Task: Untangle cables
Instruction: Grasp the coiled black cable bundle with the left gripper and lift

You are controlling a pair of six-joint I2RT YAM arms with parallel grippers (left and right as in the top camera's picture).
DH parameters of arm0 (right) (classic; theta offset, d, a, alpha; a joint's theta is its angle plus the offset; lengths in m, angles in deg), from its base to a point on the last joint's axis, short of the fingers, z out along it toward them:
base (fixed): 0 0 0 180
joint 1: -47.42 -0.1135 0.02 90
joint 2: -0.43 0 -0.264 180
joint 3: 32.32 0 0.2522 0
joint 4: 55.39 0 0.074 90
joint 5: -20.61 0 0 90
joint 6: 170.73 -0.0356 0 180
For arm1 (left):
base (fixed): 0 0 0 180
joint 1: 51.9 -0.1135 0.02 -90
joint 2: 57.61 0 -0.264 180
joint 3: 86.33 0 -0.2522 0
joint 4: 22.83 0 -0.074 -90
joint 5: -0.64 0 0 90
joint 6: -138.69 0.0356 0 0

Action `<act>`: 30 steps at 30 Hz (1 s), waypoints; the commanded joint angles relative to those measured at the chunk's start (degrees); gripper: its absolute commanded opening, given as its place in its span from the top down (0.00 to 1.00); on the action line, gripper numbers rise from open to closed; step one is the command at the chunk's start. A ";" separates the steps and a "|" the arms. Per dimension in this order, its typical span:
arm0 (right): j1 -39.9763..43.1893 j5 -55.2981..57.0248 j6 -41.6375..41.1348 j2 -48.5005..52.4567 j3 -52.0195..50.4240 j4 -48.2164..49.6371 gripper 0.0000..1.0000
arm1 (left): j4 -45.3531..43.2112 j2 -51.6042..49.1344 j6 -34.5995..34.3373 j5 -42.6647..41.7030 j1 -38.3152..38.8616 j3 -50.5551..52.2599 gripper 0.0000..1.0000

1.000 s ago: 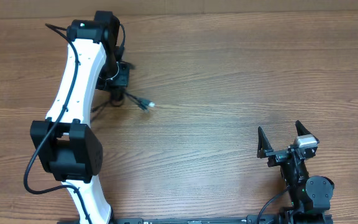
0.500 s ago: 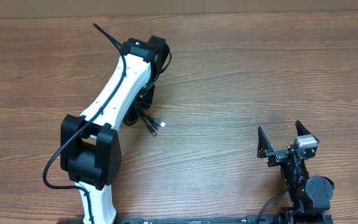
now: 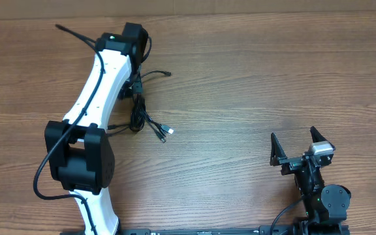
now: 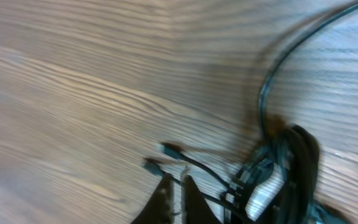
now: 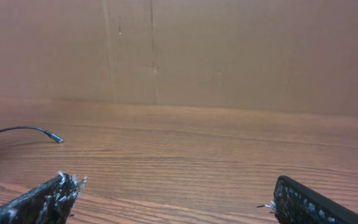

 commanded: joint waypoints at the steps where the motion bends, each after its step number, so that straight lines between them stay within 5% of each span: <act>1: -0.22 0.52 0.26 -0.44 -0.61 0.17 0.00 | -1.92 1.11 5.64 -15.61 0.46 -0.52 0.96; 12: -0.22 0.55 0.26 -0.44 -0.61 0.17 0.00 | -14.75 1.18 11.93 -24.57 8.59 11.41 0.89; 15: -0.22 0.52 0.26 -0.44 -0.61 0.17 0.00 | -10.38 1.27 11.82 -20.17 8.07 5.53 0.74; 16: -0.22 0.52 0.26 -0.44 -0.61 0.17 0.00 | -8.46 1.27 11.39 -17.35 7.10 2.95 0.55; 17: -0.22 0.55 0.26 -0.44 -0.61 0.17 0.00 | -7.50 1.27 10.95 -15.78 6.29 1.66 0.48; 22: -0.22 0.52 0.26 -0.44 -0.61 0.17 0.00 | -5.09 1.29 11.45 -16.65 -1.25 -0.09 0.35; 30: -0.22 0.55 0.26 -0.44 -0.61 0.17 0.00 | -6.95 1.11 14.99 -25.92 -4.50 5.09 0.40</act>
